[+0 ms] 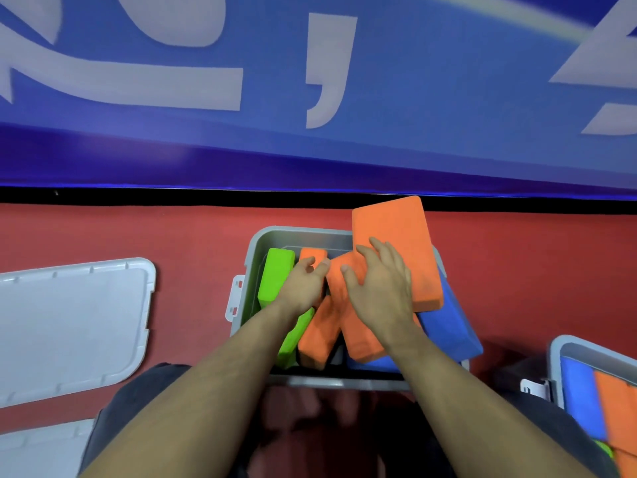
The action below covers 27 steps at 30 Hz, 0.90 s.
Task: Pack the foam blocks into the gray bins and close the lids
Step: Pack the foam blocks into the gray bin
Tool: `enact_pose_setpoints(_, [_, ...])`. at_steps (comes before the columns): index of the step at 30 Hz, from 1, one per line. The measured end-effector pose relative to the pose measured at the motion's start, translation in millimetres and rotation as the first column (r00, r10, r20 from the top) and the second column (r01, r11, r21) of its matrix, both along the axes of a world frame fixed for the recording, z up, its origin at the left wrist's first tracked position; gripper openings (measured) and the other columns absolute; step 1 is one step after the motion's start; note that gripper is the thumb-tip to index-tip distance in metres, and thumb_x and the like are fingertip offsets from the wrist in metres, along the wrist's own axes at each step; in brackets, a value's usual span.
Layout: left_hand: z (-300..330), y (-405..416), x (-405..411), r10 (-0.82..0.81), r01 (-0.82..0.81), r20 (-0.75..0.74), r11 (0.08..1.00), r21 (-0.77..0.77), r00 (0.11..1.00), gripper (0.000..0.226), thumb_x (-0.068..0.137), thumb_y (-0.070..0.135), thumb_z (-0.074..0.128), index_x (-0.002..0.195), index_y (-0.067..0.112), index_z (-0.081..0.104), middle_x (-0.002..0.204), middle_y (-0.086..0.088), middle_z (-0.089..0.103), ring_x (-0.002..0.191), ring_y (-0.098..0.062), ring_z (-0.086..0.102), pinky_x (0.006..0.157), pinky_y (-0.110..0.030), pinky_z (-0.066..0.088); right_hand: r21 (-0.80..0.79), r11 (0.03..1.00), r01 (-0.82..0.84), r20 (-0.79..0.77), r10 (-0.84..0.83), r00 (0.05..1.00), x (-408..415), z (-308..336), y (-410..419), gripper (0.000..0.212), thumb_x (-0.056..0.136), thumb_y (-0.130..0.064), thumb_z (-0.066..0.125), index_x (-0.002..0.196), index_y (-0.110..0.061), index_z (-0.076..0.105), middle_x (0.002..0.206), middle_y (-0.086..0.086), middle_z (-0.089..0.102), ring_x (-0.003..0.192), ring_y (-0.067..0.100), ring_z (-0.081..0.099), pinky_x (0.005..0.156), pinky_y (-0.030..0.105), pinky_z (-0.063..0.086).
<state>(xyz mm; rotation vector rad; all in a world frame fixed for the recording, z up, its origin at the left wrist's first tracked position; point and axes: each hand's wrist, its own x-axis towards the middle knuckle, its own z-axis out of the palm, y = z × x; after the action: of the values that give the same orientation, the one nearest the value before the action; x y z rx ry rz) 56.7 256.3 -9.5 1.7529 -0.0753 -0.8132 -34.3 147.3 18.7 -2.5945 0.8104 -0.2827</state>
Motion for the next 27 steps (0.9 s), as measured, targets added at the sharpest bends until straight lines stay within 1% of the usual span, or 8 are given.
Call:
enact_pose_setpoints(4, [-19,42,21,0.066,-0.071,0.036,0.986,0.149,0.997,0.063,0.102,0.041,0.054,0.153,0.007,0.038,0.146,-0.011,0.052,0.135,-0.028,0.05,0.112,-0.035,0.038,0.1,0.991,-0.093,0.016,0.092,0.996,17,-15,32,0.04,0.093,-0.039,0.065,0.128,-0.019,0.064,0.132,0.001,0.061,0.124,0.024,0.054,0.106,0.038,0.041])
enact_pose_setpoints(7, [-40,75,33,0.062,-0.067,0.027,0.961,0.267,0.998,0.059,0.103,0.037,0.055,0.148,0.001,0.043,0.136,-0.012,0.058,0.134,-0.028,0.05,0.101,-0.027,0.037,0.332,0.943,-0.04,-0.141,0.091,0.986,30,-41,51,0.041,0.093,-0.042,0.066,0.128,-0.02,0.064,0.128,0.002,0.066,0.119,0.023,0.061,0.101,0.035,0.046])
enact_pose_setpoints(12, [-87,95,22,-0.008,0.013,-0.016,0.938,0.347,1.0,0.025,0.099,0.028,0.063,0.114,0.007,0.062,0.119,-0.008,0.068,0.112,-0.026,0.064,0.094,-0.032,0.05,0.598,0.783,0.174,-0.353,0.062,0.934,43,-93,70,0.056,0.093,-0.043,0.069,0.135,-0.007,0.059,0.136,0.012,0.063,0.126,0.027,0.058,0.103,0.031,0.044])
enact_pose_setpoints(14, [-107,97,15,-0.024,0.036,-0.04,0.939,0.341,0.999,0.038,0.099,0.026,0.063,0.131,0.005,0.057,0.128,-0.004,0.061,0.123,-0.024,0.059,0.104,-0.032,0.046,0.643,0.714,0.276,-0.408,0.014,0.913,45,-115,73,0.035,0.091,-0.045,0.07,0.108,-0.014,0.068,0.106,0.009,0.068,0.098,0.024,0.065,0.086,0.032,0.048])
enact_pose_setpoints(16, [-124,96,15,-0.055,0.07,-0.057,0.942,0.328,0.997,0.053,0.097,0.035,0.062,0.139,0.003,0.052,0.139,-0.006,0.06,0.126,-0.026,0.058,0.11,-0.039,0.044,0.679,0.634,0.37,-0.453,-0.034,0.891,47,-132,76,0.033,0.09,-0.046,0.071,0.074,-0.021,0.056,0.079,0.002,0.056,0.072,0.02,0.057,0.071,0.033,0.047])
enact_pose_setpoints(19, [-150,96,23,-0.02,0.056,-0.124,0.953,0.298,0.992,0.062,0.092,0.042,0.059,0.142,0.007,0.051,0.139,-0.01,0.061,0.124,-0.025,0.059,0.109,-0.04,0.046,0.677,0.581,0.451,-0.474,-0.124,0.872,53,-150,77,0.036,0.084,-0.049,0.072,0.071,-0.02,0.054,0.083,0.005,0.057,0.079,0.024,0.057,0.078,0.04,0.053])
enact_pose_setpoints(23, [-139,93,19,-0.018,0.078,-0.205,0.954,0.289,0.979,0.049,0.104,0.026,0.053,0.147,0.002,0.046,0.141,-0.011,0.057,0.127,-0.025,0.057,0.107,-0.032,0.044,0.696,0.527,0.488,-0.462,-0.191,0.866,61,-157,80,0.034,0.084,-0.045,0.074,0.073,-0.016,0.061,0.08,0.007,0.064,0.076,0.028,0.065,0.067,0.039,0.049])
enact_pose_setpoints(27, [-146,92,17,-0.045,0.112,-0.233,0.953,0.282,0.971,0.054,0.104,0.03,0.053,0.15,0.004,0.041,0.143,-0.012,0.055,0.129,-0.026,0.056,0.108,-0.035,0.044,0.65,0.559,0.514,-0.488,-0.212,0.847,63,-156,81,0.035,0.088,-0.046,0.072,0.091,-0.012,0.066,0.105,0.011,0.071,0.098,0.031,0.069,0.085,0.036,0.055])
